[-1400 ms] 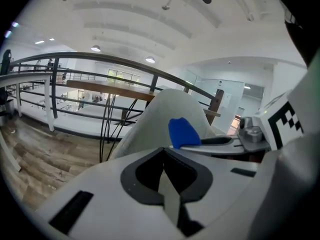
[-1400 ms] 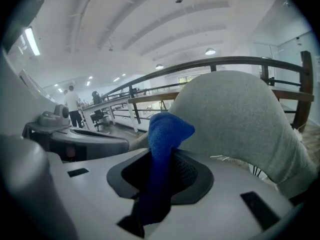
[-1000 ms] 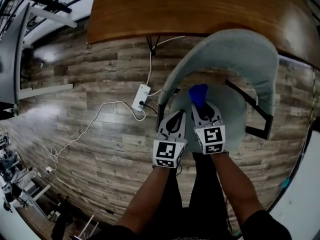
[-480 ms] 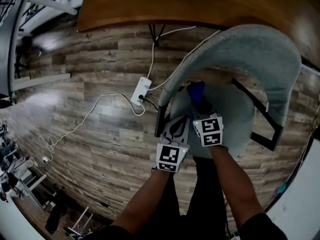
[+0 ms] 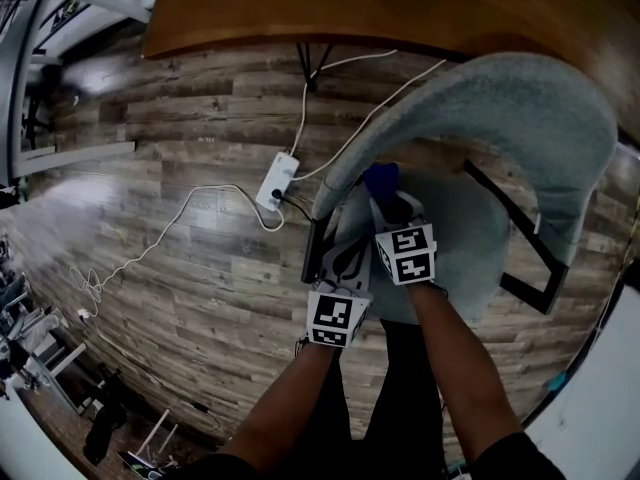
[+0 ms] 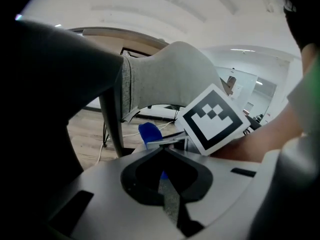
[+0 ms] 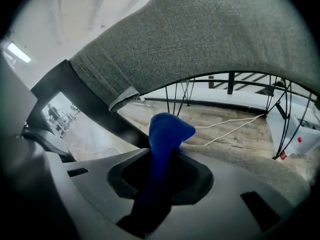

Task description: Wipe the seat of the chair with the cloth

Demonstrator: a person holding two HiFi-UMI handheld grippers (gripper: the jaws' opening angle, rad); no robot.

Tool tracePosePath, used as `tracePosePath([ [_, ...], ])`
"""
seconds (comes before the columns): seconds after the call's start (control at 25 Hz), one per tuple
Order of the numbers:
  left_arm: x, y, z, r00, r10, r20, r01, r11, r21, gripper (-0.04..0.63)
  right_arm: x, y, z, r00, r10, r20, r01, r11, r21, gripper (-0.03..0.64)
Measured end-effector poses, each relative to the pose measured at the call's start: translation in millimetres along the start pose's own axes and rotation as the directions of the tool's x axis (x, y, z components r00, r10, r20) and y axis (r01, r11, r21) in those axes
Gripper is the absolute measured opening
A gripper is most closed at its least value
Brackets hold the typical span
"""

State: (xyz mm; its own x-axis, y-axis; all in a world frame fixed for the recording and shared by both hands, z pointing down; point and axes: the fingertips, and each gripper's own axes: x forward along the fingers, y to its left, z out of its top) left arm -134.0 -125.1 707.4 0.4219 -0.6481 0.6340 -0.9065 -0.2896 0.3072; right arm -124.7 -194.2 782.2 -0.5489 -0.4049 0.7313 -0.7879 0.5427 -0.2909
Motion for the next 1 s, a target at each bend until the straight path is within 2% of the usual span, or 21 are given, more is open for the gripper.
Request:
tracePosePath([
  [0.28, 4.5, -0.4, -7.4, 1.000, 0.016, -0.015, -0.017, 1.000, -0.015, 0.005, 0.8, -3.3, -0.3, 0.999, -0.032, -0.041, 0.031, 0.999, -0.014, 0.097],
  [0.52, 11.8, -7.4, -7.9, 1.000, -0.007, -0.019, 0.008, 1.000, 0.010, 0.005, -4.2, -17.2, -1.7, 0.998, -0.060, -0.028, 0.060, 0.998, 0.017, 0.097],
  [0.64, 14.6, -12.7, -8.2, 1.000, -0.015, -0.026, 0.016, 1.000, 0.023, 0.005, -10.0, -27.6, -4.4, 0.995, -0.092, -0.034, 0.093, 0.995, 0.028, 0.097],
  [0.84, 23.6, -30.3, -3.7, 0.999, -0.038, -0.029, 0.041, 0.996, 0.085, 0.005, -22.3, -50.9, -10.7, 0.991, -0.131, -0.027, 0.132, 0.989, 0.067, 0.097],
  [1.0, 32.9, -40.9, -2.2, 0.998, -0.052, -0.034, 0.055, 0.994, 0.093, 0.005, -34.2, -70.6, -15.9, 0.984, -0.180, 0.001, 0.180, 0.980, 0.083, 0.097],
])
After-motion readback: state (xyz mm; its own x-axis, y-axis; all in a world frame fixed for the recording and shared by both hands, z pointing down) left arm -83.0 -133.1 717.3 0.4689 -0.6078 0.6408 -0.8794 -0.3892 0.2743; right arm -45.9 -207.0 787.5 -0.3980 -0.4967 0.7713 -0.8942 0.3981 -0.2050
